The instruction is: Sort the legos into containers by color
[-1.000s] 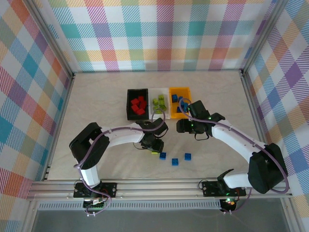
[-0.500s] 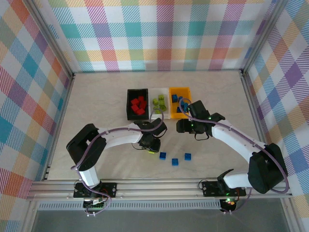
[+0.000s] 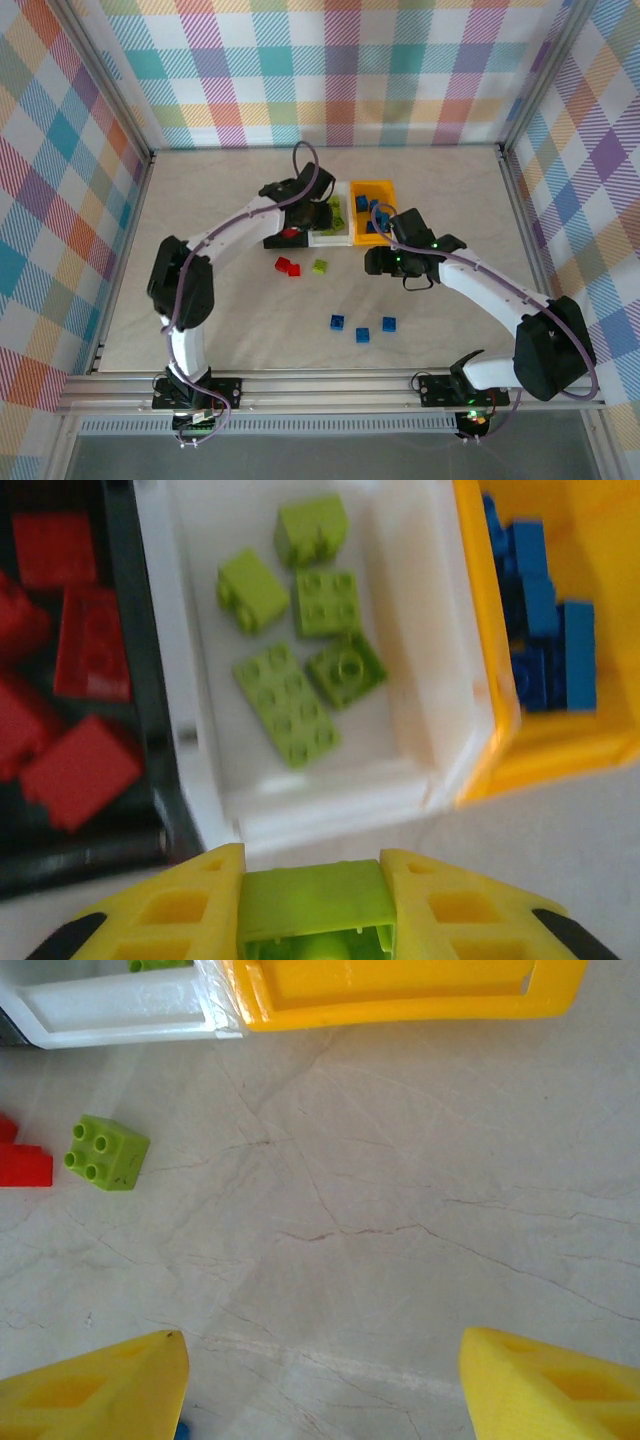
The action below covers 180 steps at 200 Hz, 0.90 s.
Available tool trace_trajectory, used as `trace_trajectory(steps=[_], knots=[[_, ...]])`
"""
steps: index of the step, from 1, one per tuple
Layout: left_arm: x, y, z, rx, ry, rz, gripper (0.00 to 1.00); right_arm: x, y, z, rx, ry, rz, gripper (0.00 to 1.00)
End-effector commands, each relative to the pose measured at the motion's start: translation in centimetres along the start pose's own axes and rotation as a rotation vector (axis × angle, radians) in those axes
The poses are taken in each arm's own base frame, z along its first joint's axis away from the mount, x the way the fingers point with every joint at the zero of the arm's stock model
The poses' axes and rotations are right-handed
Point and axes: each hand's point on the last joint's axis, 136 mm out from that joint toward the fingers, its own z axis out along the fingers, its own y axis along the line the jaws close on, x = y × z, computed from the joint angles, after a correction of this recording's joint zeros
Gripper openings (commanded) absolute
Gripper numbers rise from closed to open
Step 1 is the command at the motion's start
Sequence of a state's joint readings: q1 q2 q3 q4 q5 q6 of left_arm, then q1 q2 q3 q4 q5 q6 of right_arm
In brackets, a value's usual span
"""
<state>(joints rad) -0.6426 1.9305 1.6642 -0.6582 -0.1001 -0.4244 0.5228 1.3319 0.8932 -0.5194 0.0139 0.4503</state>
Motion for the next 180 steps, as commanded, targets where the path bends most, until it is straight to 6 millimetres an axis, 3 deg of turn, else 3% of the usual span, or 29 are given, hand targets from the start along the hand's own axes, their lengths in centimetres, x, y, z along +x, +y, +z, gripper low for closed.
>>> trace_trajectory(steps=[1, 48, 78, 102, 136, 159, 180], knots=[[-0.3, 1.1, 2.2, -0.084, 0.048, 0.036, 0.3, 0.4, 0.1, -0.3, -0.026, -0.001, 0.019, 0.72], [-2.8, 0.3, 5.4, -0.132, 0.052, 0.043, 0.33, 1.5, -0.3, -0.4, -0.026, 0.019, 0.025, 0.73], [-3.7, -1.1, 5.8, -0.1, 0.059, 0.041, 0.54, 2.0, -0.4, -0.7, -0.024, 0.03, 0.027, 0.75], [-4.4, -2.6, 4.0, -0.058, 0.028, 0.052, 0.66, 2.5, -0.6, -1.0, -0.019, 0.049, 0.031, 0.77], [-4.1, -4.8, -0.3, 0.032, -0.032, 0.062, 0.79, 4.4, -1.2, -1.2, 0.001, 0.123, 0.046, 0.77], [-2.2, -5.3, -3.4, 0.107, -0.071, 0.047, 0.9, 6.6, -1.9, -1.1, 0.014, 0.197, 0.068, 0.76], [0.8, -4.5, -5.5, 0.144, -0.076, 0.032, 1.0, 8.7, -2.6, -1.1, 0.036, 0.257, 0.088, 0.74]])
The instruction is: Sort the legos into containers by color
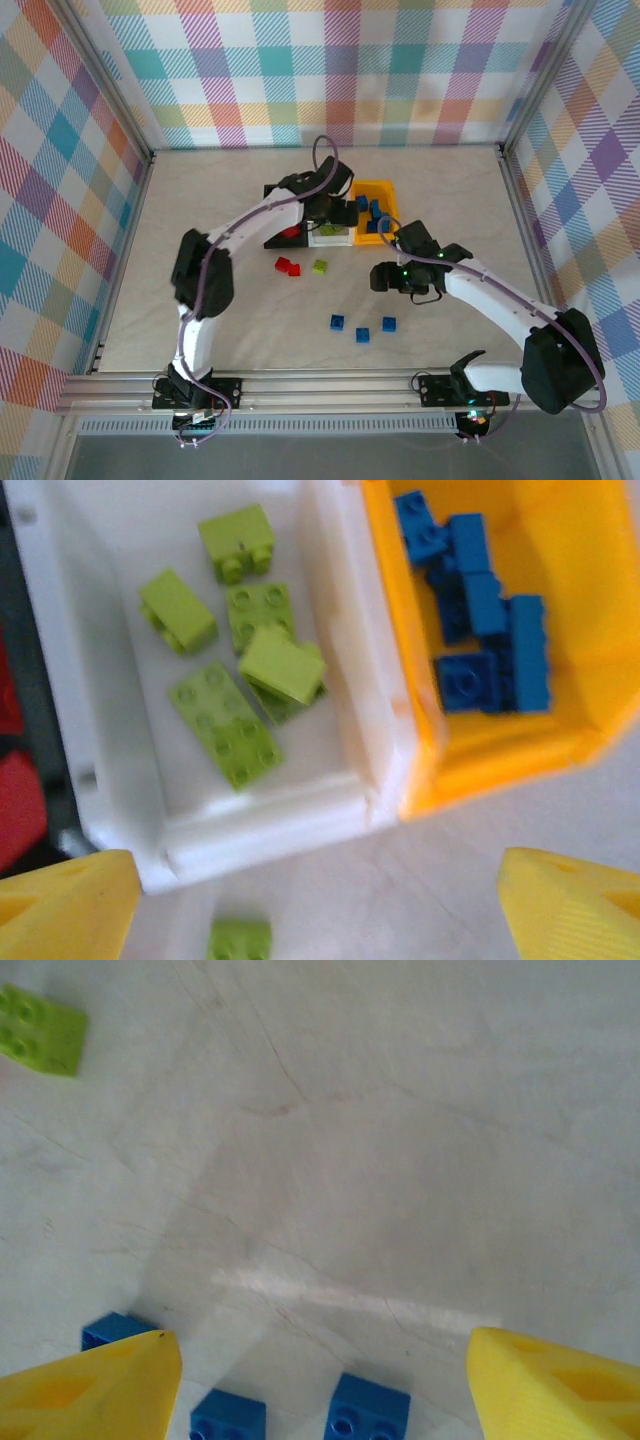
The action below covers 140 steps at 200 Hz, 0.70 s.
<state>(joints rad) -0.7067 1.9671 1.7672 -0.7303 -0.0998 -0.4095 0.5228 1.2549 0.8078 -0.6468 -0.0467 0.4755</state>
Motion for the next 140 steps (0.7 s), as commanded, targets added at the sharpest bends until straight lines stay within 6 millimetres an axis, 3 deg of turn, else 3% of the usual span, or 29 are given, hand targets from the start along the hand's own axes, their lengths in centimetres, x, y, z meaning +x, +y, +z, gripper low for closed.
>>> trace_trajectory(steps=[1, 25, 62, 109, 140], knots=[[0.5, -1.2, -4.6, 0.112, -0.098, -0.037, 1.0, 3.5, -1.2, 0.0, 0.024, 0.113, 0.049, 0.74], [4.2, 0.6, -6.6, 0.098, -0.113, -0.039, 1.0, 5.7, -1.9, 0.4, 0.057, 0.186, 0.064, 0.73], [10.0, 6.0, -7.9, 0.024, -0.117, -0.108, 1.0, 8.4, -1.2, 1.3, 0.082, 0.28, 0.005, 0.73], [16.5, 10.8, -7.3, -0.042, -0.078, -0.212, 1.0, 8.6, -1.0, 3.1, 0.127, 0.293, -0.004, 0.67], [19.0, 12.8, -7.2, -0.074, -0.063, -0.253, 1.0, 8.3, -1.1, 4.0, 0.143, 0.285, -0.009, 0.61]])
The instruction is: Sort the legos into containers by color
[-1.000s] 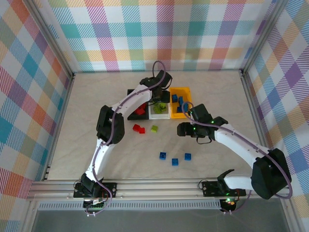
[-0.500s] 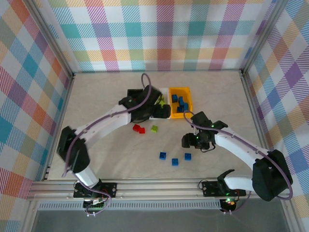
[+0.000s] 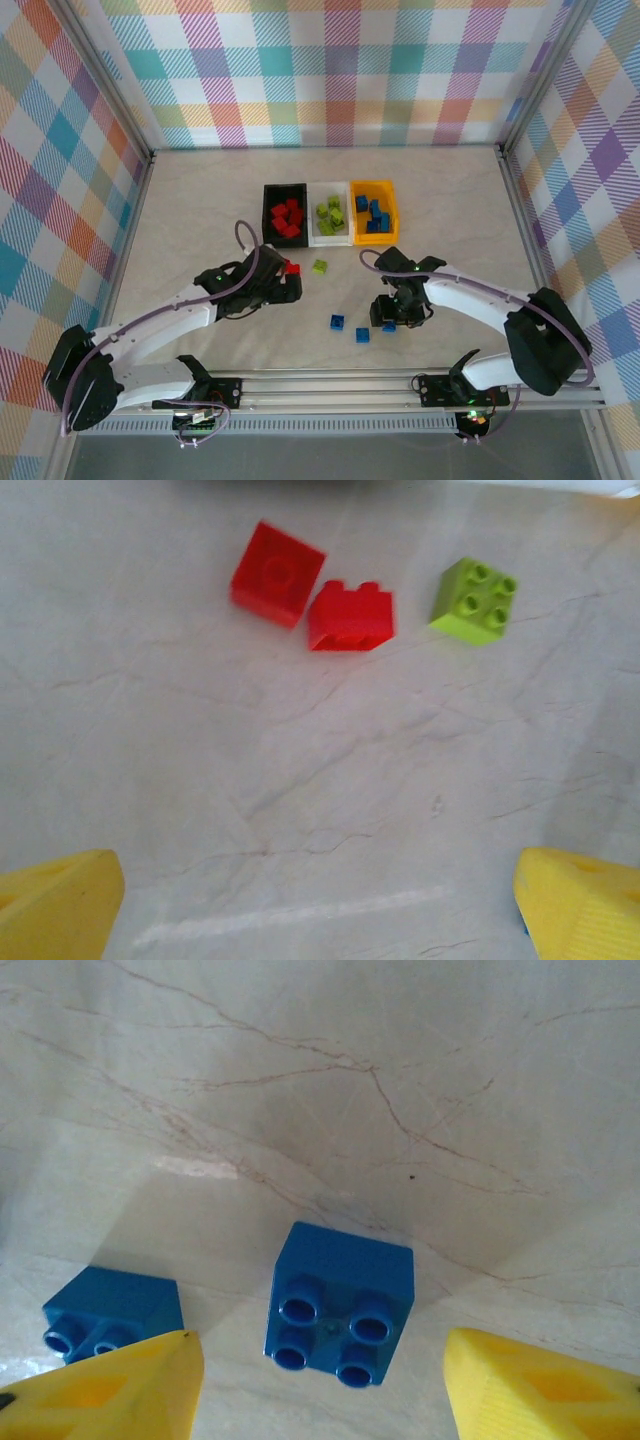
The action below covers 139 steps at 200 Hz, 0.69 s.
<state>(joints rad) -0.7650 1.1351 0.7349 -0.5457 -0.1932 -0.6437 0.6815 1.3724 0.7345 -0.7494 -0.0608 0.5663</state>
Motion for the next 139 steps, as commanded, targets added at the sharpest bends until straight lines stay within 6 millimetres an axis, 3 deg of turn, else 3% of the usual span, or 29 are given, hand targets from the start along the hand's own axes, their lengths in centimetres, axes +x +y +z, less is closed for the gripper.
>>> trace_trajectory(steps=[1, 31, 82, 115, 139], knots=[[0.6, 1.5, -0.2, -0.019, -0.031, -0.071, 1.0, -0.3, -0.1, 0.7, 0.023, -0.009, 0.013, 0.61], [1.5, 2.7, -0.5, -0.028, -0.038, -0.099, 1.0, -0.4, -0.3, 1.4, 0.042, 0.006, 0.016, 0.56], [1.1, 3.2, -1.3, -0.024, -0.067, -0.104, 1.0, -0.6, 0.1, 1.1, 0.031, 0.007, 0.008, 0.4], [1.1, 3.1, -1.2, -0.022, -0.06, -0.1, 1.0, -2.8, 1.3, -1.7, 0.021, -0.085, -0.039, 0.33], [1.2, 3.0, -0.9, -0.019, -0.047, -0.097, 1.0, -6.8, 2.4, -5.0, 0.015, -0.197, -0.072, 0.31]])
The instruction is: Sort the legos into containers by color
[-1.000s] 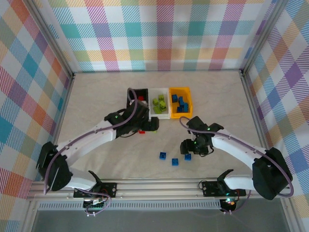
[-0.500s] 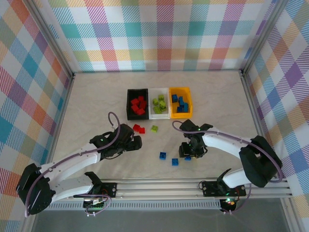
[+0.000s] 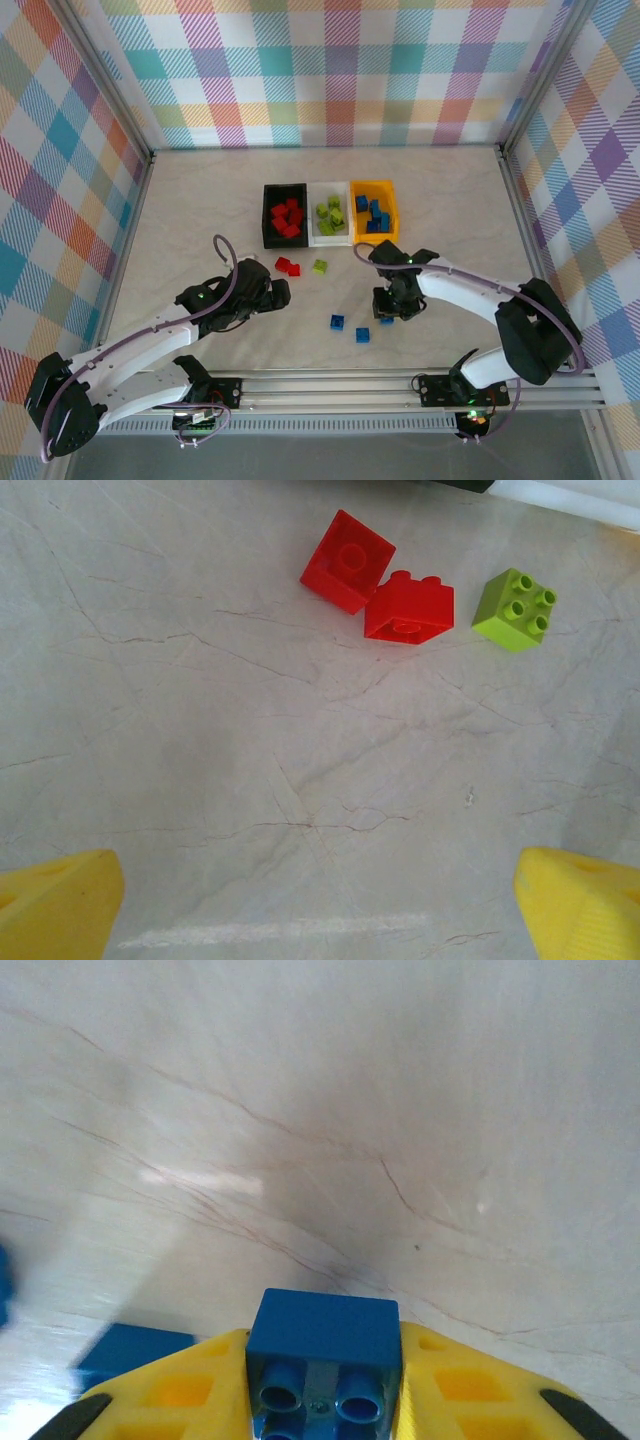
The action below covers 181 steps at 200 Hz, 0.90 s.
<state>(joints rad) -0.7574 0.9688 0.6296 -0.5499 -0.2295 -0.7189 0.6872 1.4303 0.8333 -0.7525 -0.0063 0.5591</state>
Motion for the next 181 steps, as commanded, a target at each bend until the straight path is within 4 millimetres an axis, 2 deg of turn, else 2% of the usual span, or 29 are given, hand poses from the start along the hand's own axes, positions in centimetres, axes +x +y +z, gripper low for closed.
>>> trace_trajectory(steps=[1, 8, 24, 52, 70, 89, 103, 130, 146, 159, 181], knots=[[0.4, 0.8, 0.3, -0.031, 0.019, -0.002, 1.0, -4.5, 1.2, -3.8, -0.009, -0.142, -0.053, 0.31], [0.5, 0.8, 0.4, -0.031, 0.023, -0.001, 1.0, -6.1, 1.2, -4.6, -0.014, -0.176, -0.045, 0.31], [0.5, 0.6, 0.4, -0.023, 0.028, 0.004, 1.0, -11.0, 1.3, -6.8, -0.029, -0.29, -0.018, 0.31], [0.4, 0.4, 0.5, -0.011, 0.039, 0.005, 1.0, -18.9, 0.8, -8.7, -0.028, -0.418, 0.049, 0.32], [0.5, 0.3, 0.4, -0.011, 0.05, 0.005, 1.0, -22.8, 0.5, -8.5, -0.02, -0.444, 0.084, 0.33], [0.5, 0.2, 0.3, -0.008, 0.056, 0.007, 1.0, -26.3, 0.2, -7.2, -0.011, -0.431, 0.114, 0.33], [0.4, 0.1, 0.2, -0.001, 0.052, 0.004, 1.0, -27.9, 0.1, -6.3, 0.0, -0.414, 0.124, 0.34], [0.2, 0.2, -0.2, 0.005, 0.045, 0.004, 1.0, -29.1, 1.0, -5.4, -0.03, -0.387, 0.127, 0.37], [0.3, 0.3, -0.2, 0.003, 0.048, 0.006, 1.0, -29.1, 1.4, -5.0, -0.051, -0.367, 0.135, 0.48], [0.3, 0.3, -0.2, 0.007, 0.049, 0.007, 1.0, -29.1, 1.6, -5.8, -0.064, -0.383, 0.135, 0.57], [0.2, 0.1, -0.2, 0.016, 0.054, 0.009, 1.0, -28.6, 1.9, -8.0, -0.076, -0.42, 0.119, 0.62]])
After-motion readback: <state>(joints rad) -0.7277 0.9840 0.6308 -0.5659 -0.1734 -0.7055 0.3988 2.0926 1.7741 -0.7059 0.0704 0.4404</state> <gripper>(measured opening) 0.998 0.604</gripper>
